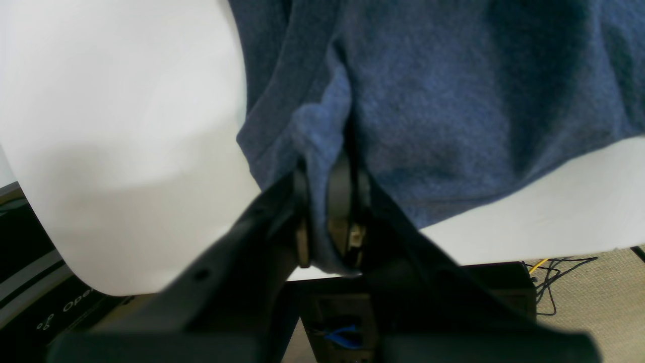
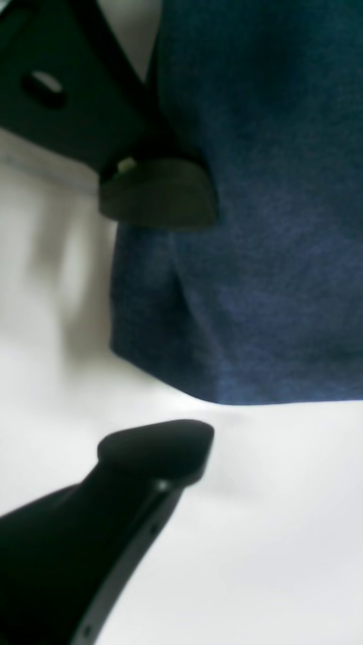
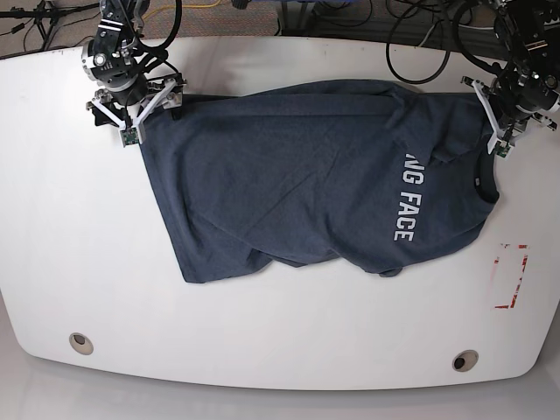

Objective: Fold the T-shirt properly
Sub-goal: 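Hold the T-shirt shoulders and open the right gripper, then move the open right gripper along the T-shirt side to its hem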

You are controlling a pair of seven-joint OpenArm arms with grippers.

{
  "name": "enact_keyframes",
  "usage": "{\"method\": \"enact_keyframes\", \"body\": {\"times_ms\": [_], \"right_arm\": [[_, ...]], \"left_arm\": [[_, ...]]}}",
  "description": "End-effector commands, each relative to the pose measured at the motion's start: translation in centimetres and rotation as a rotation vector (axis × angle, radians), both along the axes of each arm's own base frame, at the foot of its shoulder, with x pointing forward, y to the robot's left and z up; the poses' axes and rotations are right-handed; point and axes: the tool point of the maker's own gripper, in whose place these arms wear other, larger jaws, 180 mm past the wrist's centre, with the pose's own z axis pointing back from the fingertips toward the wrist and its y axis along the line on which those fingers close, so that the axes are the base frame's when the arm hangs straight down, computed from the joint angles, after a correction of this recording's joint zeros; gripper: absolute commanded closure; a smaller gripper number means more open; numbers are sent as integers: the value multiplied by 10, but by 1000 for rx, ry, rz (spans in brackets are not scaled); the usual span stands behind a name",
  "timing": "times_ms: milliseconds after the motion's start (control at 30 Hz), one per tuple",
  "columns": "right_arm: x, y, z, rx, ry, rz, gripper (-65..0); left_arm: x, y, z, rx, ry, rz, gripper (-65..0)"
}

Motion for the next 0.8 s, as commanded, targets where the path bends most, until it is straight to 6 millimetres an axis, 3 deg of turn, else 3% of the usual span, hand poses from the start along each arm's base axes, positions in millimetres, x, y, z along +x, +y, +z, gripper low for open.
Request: {"method": "enact_keyframes", "body": {"times_ms": [0,100,333,633,767], "right_arm": [[14,-5,15,-9,-66,-9,-585],[23,-14,26,-23,-102,-28,-583],[44,-14,47,-21,-183,-58,-585],[70,-13,55,-1,-230,-65,-585],[92,-14,57,17,-253,-73,-585]], "left_arm": [[5,4,8,19,-23,-11,0],[5,4,8,19,-23,-11,0],[5,4,9,19,-25,-11,0],[6,4,9,19,-26,-11,0],[6,4,9,19,-26,-11,0]]}}
